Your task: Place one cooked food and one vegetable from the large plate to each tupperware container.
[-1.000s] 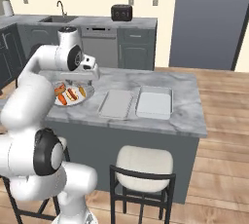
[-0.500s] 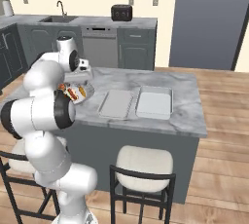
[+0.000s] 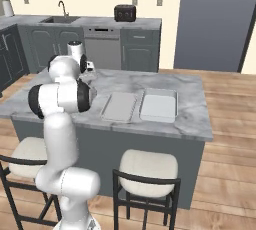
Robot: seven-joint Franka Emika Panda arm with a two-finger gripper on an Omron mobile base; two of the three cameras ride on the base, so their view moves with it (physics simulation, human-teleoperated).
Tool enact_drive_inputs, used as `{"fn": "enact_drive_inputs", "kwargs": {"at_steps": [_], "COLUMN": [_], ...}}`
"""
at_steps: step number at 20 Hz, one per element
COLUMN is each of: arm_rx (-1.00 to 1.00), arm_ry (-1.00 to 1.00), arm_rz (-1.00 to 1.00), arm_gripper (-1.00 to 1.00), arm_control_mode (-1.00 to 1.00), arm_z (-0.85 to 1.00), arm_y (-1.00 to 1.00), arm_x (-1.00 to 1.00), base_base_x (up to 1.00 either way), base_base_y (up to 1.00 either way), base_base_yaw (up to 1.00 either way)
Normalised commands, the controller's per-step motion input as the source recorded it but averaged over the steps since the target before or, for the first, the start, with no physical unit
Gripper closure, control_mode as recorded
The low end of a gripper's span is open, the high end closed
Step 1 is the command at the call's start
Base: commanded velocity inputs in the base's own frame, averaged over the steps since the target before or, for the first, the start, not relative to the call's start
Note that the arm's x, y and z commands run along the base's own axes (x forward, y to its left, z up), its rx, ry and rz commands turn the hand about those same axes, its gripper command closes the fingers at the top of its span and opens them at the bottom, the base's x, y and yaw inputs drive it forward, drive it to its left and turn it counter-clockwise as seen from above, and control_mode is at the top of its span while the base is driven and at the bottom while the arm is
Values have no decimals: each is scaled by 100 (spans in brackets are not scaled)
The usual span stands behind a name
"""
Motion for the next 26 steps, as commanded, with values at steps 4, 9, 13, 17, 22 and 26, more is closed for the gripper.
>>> {"fn": "enact_drive_inputs", "kwargs": {"at_steps": [4,9,13,17,22,26], "arm_rx": [0,-2,-1,1,9,11], "arm_ry": [-6,4,7,4,-45,-47], "arm_rz": [3,1,0,0,-2,-7], "arm_gripper": [-100,-100,-100,-100,-100,-100], "arm_control_mode": [-100,-100,-100,-100,-100,-100], "arm_z": [-52,-18,-58,-40,-34,-59], "arm_y": [23,7,20,-4,-30,-11], "arm_x": [100,91,26,-9,-59,-94], "base_base_x": [0,0,0,0,0,0], "base_base_y": [0,0,0,0,0,0], "base_base_yaw": [0,0,0,0,0,0]}}
